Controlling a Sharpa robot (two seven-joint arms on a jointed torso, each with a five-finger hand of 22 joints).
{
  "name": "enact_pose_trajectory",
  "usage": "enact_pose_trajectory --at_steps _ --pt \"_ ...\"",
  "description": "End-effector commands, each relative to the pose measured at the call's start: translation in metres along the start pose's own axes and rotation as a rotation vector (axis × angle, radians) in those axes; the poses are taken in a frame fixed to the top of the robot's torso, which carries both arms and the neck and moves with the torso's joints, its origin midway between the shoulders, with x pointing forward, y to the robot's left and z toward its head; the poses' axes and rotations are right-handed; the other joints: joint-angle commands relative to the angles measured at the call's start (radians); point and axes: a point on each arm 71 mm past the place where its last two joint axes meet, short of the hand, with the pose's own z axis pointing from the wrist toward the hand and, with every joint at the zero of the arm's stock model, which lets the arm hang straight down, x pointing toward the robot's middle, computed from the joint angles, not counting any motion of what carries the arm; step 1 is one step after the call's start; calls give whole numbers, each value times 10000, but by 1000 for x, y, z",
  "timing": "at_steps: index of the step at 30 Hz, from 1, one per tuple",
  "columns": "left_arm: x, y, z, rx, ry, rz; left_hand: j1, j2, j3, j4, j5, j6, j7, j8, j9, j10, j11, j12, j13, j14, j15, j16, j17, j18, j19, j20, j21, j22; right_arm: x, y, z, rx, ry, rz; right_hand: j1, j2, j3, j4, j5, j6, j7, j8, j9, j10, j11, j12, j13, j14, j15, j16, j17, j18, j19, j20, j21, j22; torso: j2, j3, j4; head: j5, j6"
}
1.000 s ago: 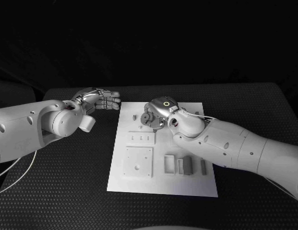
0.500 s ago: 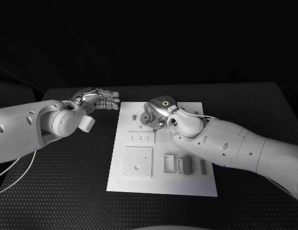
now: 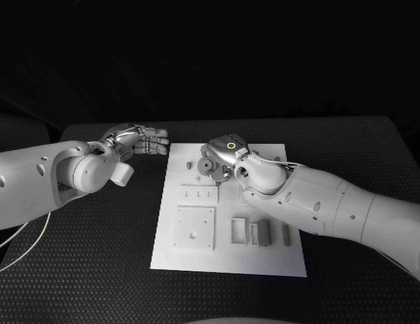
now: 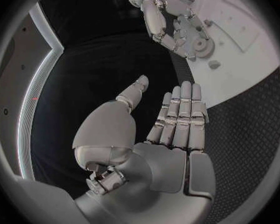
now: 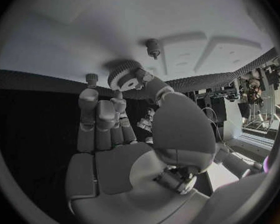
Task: Assemble the parts on the task board
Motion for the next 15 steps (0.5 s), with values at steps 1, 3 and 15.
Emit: enact_pose_trajectory --at_steps 1,3,15 --pt "1 -1 0 64 12 28 -63 -23 41 -11 37 -68 184 16 9 -68 19 -34 16 62 -17 -36 13 -105 18 -22 -51 -16 9 -5 -4 51 433 -321 163 221 60 -96 25 489 174 156 181 39 -125 5 -7 28 -90 -66 -16 694 6 82 -43 179 -2 4 7 -1 -1" --pt "1 -1 0 64 16 27 -65 -21 42 -9 37 -68 185 16 9 -68 20 -35 16 62 -17 -37 13 -105 19 -21 -51 -16 9 -5 -4 12 402 -282 193 367 108 -164 25 609 125 212 214 90 -167 -2 -22 51 -133 -64 -23 694 24 83 -31 183 -4 4 6 0 -4" --pt "1 -1 0 67 23 27 -71 -20 44 -6 37 -70 186 18 9 -69 21 -36 16 62 -16 -41 15 -106 18 -20 -51 -16 9 -7 -5 28 295 -145 -102 873 104 -434 22 953 1 284 251 228 -283 -69 -75 112 -250 -64 -46 694 63 91 12 187 -1 9 4 0 -7"
